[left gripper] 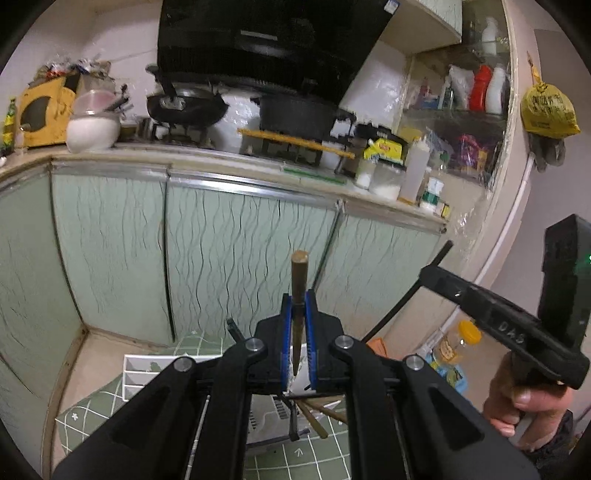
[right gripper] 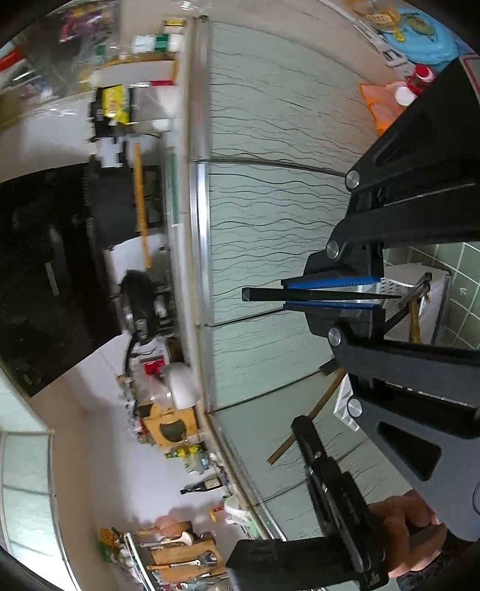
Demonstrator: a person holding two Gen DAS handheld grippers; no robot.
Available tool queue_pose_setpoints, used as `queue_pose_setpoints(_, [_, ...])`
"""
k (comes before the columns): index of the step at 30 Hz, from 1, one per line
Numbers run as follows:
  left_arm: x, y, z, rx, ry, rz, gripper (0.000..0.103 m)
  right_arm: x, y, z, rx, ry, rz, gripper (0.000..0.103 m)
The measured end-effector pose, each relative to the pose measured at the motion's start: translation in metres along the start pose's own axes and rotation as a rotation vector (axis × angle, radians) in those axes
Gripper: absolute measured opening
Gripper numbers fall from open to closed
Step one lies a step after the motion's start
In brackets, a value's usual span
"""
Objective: Organize utensils
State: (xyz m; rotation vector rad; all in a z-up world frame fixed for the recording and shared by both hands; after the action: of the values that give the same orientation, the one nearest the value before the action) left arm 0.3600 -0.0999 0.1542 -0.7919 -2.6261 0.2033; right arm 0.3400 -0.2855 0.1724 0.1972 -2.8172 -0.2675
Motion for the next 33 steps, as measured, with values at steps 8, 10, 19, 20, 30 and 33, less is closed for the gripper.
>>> queue_pose_setpoints(8, [0.003,0.010,0.012,-0.028,-0.018,-0.078,0.095,0.008,-0.019,0.021,0.008,0.000,0.044,0.086])
queue_pose_setpoints(10, [0.008,0.011,0.016,-0.037,-0.013,-0.092,0.095,0.013,-0.020,0.028,0.021,0.012,0.045,0.094])
queue_pose_setpoints(19, [0.040,0.008,0.041,-0.104,0.011,-0.190,0.099,0.046,-0.003,0.065,0.113,0.050,0.076,0.095])
queue_pose_setpoints(20, [0.046,0.007,0.046,-0.111,0.014,-0.200,0.099,0.052,-0.001,0.069,0.118,0.051,0.077,0.095])
queue_pose_setpoints(30, [0.103,-0.008,0.079,-0.153,-0.009,-0.257,0.099,0.100,0.022,0.103,0.180,0.056,0.112,0.095])
queue_pose_setpoints(33, [0.118,-0.010,0.090,-0.169,-0.016,-0.280,0.099,0.113,0.026,0.113,0.189,0.061,0.126,0.095])
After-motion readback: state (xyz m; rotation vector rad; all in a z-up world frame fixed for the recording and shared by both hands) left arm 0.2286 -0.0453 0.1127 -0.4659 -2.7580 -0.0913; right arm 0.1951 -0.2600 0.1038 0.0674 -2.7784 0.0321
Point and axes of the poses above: each gripper's, at about its wrist camera, not at the fingertips, and x roughly against the way its jaws point, y to its left, z to its underside, the point moved 4 cm from there along -x, roughly the way its jaws point, and after that the axes turned 6 degrees about -y, right-handed, at the moved point
